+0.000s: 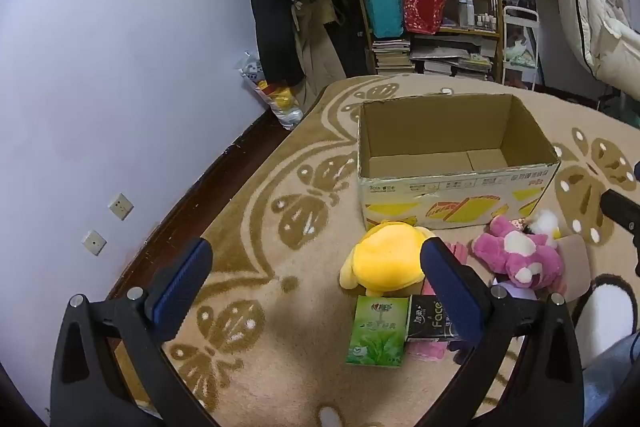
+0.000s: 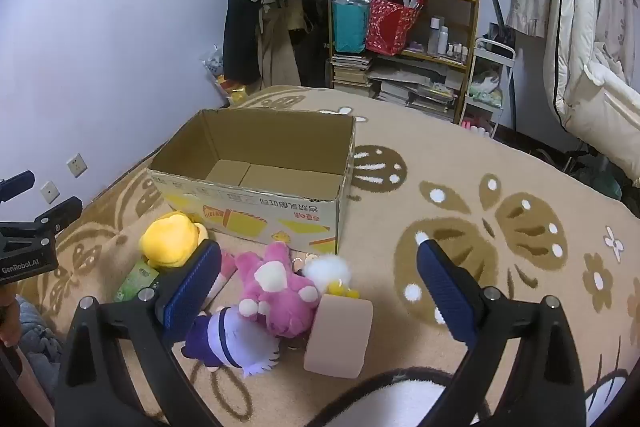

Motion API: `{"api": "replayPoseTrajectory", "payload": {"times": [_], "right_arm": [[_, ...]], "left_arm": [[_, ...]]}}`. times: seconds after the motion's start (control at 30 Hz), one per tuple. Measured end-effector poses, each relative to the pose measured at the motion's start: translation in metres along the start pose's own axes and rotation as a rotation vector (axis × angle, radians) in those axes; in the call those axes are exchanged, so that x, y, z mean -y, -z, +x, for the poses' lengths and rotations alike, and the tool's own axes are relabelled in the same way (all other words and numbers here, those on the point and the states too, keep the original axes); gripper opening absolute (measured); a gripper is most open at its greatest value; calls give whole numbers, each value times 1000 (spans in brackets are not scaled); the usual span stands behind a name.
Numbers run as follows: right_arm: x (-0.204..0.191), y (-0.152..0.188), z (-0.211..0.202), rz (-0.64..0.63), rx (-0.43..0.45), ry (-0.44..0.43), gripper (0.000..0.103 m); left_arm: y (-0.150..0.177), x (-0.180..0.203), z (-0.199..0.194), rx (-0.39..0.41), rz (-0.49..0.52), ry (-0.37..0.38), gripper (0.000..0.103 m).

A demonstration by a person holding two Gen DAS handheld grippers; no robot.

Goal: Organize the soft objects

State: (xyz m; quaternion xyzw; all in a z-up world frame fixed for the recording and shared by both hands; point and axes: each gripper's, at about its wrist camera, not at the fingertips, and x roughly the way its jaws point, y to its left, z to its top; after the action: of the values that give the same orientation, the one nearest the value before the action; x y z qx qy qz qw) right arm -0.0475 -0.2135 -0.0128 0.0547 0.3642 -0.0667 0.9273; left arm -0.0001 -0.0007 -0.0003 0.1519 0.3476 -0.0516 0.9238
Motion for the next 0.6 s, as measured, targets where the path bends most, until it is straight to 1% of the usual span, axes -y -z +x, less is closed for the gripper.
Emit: {"api": "replayPoseTrajectory", "payload": {"times": [0.2, 0.6], "right_arm": [[0, 0, 0, 0, 1, -1, 102], [-2, 1, 2, -1, -2, -2, 102]], "left_arm": [[1, 4, -2, 5, 20, -23, 103], [-1, 2, 1, -3, 28, -10, 103]]}}
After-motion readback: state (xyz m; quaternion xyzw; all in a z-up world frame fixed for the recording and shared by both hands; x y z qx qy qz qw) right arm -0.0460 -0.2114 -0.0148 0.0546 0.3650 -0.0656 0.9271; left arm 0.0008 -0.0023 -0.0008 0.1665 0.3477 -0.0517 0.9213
